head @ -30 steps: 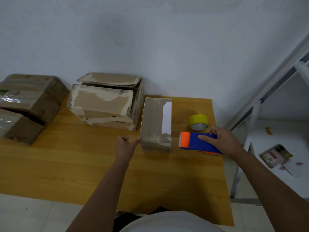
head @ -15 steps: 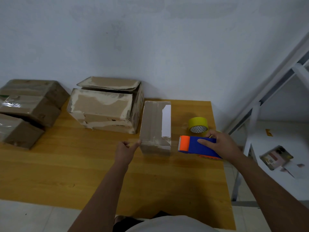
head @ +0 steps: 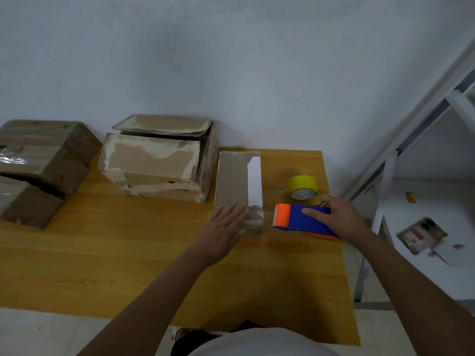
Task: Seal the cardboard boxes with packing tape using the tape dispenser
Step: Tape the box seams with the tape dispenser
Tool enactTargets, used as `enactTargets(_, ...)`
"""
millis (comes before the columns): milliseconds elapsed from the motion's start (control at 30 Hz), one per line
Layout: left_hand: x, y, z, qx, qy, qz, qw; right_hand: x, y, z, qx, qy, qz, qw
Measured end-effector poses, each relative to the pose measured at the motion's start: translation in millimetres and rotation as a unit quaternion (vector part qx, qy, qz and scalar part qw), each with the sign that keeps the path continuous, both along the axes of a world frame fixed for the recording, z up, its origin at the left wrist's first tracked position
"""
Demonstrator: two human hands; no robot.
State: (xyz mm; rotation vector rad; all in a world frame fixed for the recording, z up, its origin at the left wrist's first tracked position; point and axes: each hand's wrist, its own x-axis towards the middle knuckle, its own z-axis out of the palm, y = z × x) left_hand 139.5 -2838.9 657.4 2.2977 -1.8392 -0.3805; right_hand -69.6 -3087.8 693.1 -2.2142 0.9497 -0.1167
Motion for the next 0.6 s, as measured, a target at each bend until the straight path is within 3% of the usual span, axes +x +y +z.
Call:
enactTargets(367,16.7,-6.5,-10.4,0.032,-0.056,-0.037,0.997,-5.9,-5.7,-1.5,-0.001,-0.012,0.010,1.000)
enactTargets(500,2.1,-37.2,-11.3,0.029,-0.023,-0.061,0.997,-7.7,-7.7,-5.3,-0.004,-0.010,0.010,1.000)
enactTargets(600,1.7,-50.0,-16.9,0.049,-0.051,-0.083,0.994,-9.2,-9.7,-4.0,0.000,-0.008,0.004,1.000)
